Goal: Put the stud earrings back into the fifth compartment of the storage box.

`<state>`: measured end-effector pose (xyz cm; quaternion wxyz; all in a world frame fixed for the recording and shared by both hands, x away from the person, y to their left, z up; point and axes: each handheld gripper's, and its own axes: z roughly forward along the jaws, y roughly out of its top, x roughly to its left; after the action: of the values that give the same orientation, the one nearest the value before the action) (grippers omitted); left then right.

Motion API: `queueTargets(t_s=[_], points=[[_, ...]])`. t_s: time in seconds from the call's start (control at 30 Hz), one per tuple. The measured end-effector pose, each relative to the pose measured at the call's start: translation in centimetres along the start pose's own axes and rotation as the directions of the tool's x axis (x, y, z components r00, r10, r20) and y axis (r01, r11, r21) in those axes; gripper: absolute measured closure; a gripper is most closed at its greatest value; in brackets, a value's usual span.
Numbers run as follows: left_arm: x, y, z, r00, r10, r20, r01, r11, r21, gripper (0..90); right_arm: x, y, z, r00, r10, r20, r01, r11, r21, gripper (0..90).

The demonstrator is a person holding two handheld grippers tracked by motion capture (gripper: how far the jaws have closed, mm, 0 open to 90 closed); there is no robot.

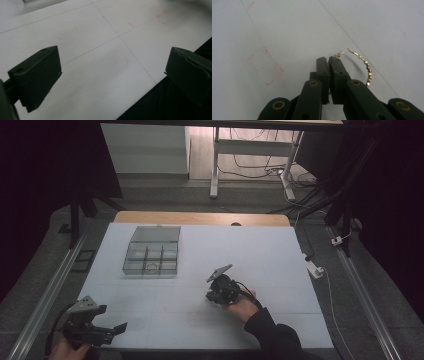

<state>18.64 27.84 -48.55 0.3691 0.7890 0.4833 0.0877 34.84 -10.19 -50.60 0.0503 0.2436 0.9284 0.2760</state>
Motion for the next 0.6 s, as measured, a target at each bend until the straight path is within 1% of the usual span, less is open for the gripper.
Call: queueTargets(t_s=[0.07,0.2,0.37,0.6], points=[[0.0,0.0,0.0,1.0000,0.001,0.001,-0.001,1.0000,0.000,0.6,0.0,0.2,-0.3,1.0000,0.007,-0.004,-0.007,1.000,-0.022,86.8],[0.0,0.0,0.0,1.0000,0.000,0.002,0.000,1.0000,0.001,0.6,0.0,0.6,-1.0,1.0000,-0.003,-0.009,0.003,0.998,-0.056,86.7],[0.0,0.0,0.0,1.0000,-0.002,0.001,0.002,1.0000,0.001,0.7,0.1,1.2,-1.7,0.9999,-0.002,-0.016,0.001,0.995,-0.098,86.7],[0.1,0.0,0.0,1.0000,-0.003,0.002,0.003,1.0000,0.002,0.7,0.6,2.4,-1.9,0.9992,-0.028,-0.030,0.024,0.991,-0.135,86.7]])
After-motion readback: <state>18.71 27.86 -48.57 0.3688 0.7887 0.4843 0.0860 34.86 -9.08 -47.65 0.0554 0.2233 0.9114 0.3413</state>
